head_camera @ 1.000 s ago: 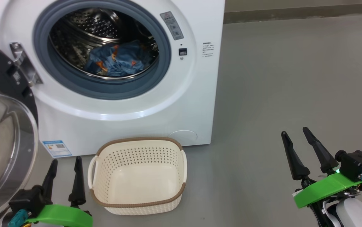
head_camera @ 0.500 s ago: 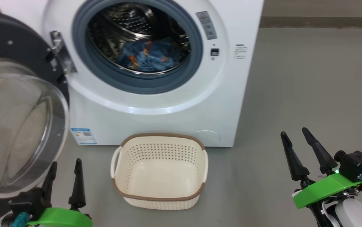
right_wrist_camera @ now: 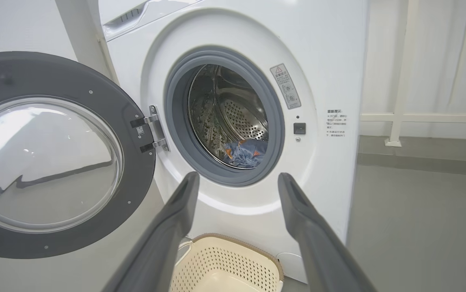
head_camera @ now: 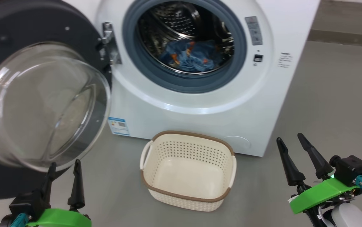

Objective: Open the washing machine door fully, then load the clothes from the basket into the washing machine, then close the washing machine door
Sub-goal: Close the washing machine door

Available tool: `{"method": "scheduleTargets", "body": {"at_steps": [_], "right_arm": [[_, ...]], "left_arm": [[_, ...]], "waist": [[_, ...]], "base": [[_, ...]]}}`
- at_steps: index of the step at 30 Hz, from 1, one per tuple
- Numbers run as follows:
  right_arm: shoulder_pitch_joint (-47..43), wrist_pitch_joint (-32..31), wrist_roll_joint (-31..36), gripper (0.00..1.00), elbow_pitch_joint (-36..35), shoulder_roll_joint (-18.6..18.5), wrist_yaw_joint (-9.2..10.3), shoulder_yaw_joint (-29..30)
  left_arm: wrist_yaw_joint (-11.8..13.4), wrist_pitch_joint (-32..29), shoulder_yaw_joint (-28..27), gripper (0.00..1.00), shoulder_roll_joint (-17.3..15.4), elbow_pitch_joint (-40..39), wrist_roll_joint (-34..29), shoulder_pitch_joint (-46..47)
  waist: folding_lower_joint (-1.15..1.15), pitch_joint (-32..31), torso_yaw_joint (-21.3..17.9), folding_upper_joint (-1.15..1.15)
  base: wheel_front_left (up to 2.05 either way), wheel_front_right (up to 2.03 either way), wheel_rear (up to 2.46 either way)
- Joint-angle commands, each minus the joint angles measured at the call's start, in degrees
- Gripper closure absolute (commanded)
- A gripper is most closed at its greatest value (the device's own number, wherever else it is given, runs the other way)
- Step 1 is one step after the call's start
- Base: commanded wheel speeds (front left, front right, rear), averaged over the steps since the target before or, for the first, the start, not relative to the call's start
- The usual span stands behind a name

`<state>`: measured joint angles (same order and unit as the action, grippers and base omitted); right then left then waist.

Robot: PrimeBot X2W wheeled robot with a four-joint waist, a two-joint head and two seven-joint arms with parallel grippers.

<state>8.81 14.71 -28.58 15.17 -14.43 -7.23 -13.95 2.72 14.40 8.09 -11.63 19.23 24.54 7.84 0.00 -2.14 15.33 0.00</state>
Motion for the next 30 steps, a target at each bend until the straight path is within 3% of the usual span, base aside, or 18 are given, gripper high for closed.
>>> {"method": "scheduleTargets", "body": {"at_steps": [1,22,30], "right_arm": [[0.3,0.3,-0.1,0.0,-1.2,-0.4,-0.25,-1.1],[-0.3,0.3,-0.3,0.0,-1.0,0.1,-0.25,-1.7],[0.1,0.3,-0.2,0.0,-1.0,0.6,-0.25,-2.0]], "left_arm": [[0.5,0.6,-2.2,0.0,-1.6,-1.8,-0.2,0.9],[0.7,-0.1,-1.1,0.0,-2.5,-2.6,0.4,0.0],[1.3,0.0,-1.5,0.0,-2.7,-3.6,0.8,-0.8]], "waist": [[0.0,-0.5,2.6,0.0],[0.0,-0.8,12.0,0.0],[0.0,-0.4,13.0,0.0]], "base": [[0.0,0.0,0.0],[0.0,0.0,0.0],[0.0,0.0,0.0]]}}
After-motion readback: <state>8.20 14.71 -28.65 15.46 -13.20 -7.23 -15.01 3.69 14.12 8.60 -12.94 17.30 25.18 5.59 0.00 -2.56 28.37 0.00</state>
